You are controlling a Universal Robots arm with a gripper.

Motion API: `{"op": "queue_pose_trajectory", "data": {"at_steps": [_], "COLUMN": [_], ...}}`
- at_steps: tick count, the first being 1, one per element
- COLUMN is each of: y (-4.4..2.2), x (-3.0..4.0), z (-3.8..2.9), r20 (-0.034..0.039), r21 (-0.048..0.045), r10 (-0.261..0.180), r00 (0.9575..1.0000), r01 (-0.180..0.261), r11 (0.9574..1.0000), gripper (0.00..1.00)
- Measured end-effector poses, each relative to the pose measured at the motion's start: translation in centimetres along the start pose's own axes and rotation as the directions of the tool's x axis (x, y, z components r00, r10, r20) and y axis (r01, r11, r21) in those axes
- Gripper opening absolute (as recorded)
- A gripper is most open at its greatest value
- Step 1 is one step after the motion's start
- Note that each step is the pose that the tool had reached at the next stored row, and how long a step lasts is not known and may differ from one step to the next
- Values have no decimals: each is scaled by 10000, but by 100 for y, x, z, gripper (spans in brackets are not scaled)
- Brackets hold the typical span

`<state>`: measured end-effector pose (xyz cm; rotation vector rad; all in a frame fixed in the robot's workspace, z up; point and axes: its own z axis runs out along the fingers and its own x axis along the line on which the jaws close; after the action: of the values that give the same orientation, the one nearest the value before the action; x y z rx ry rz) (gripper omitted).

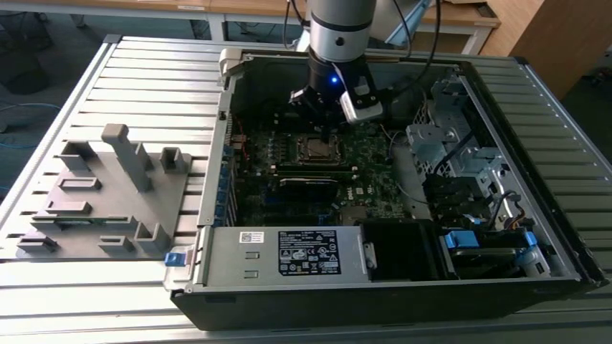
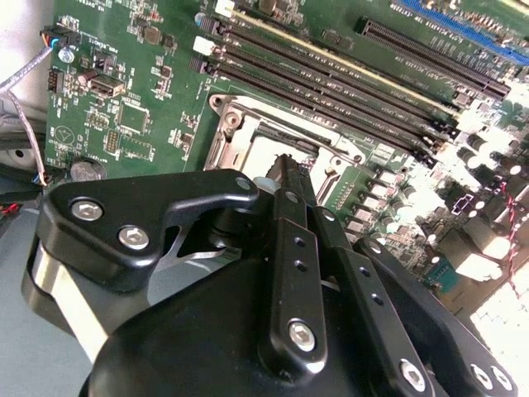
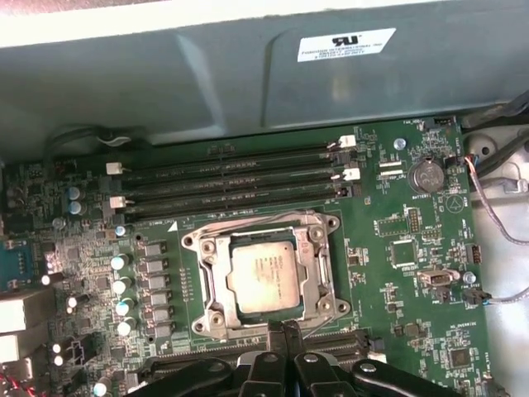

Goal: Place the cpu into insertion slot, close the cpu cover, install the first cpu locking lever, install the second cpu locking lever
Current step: 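Install the second cpu locking lever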

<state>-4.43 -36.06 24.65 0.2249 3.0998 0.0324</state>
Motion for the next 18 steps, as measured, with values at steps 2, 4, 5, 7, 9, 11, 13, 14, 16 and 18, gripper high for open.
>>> {"op": "queue_pose_trajectory", "data": {"at_steps": [2, 4, 5, 7, 9, 11, 13, 14, 16, 18], "y": [-16, -32, -41, -62, -75, -85, -98, -105, -116, -127], "x": [-2, -4, -6, -9, -11, -9, -5, -3, -4, -3], "z": [0, -1, 0, -1, 0, 2, 6, 9, 22, 37], "r20": [0, 0, 0, 0, 0, 0, 0, 0, 1, 0], "r21": [0, 0, -1, -1, -1, 0, 0, -1, -3, 0], "r10": [0, 0, 0, 0, 0, 2, 0, 0, -1, -1], "r00": [10000, 10000, 10000, 10000, 10000, 10000, 10000, 10000, 10000, 10000], "r01": [0, 0, 0, 0, 0, -2, 0, 0, 1, 1], "r11": [10000, 10000, 10000, 10000, 10000, 10000, 10000, 10000, 10000, 10000], "gripper": [10, 10, 10, 10, 10, 10, 10, 10, 10, 10]}}
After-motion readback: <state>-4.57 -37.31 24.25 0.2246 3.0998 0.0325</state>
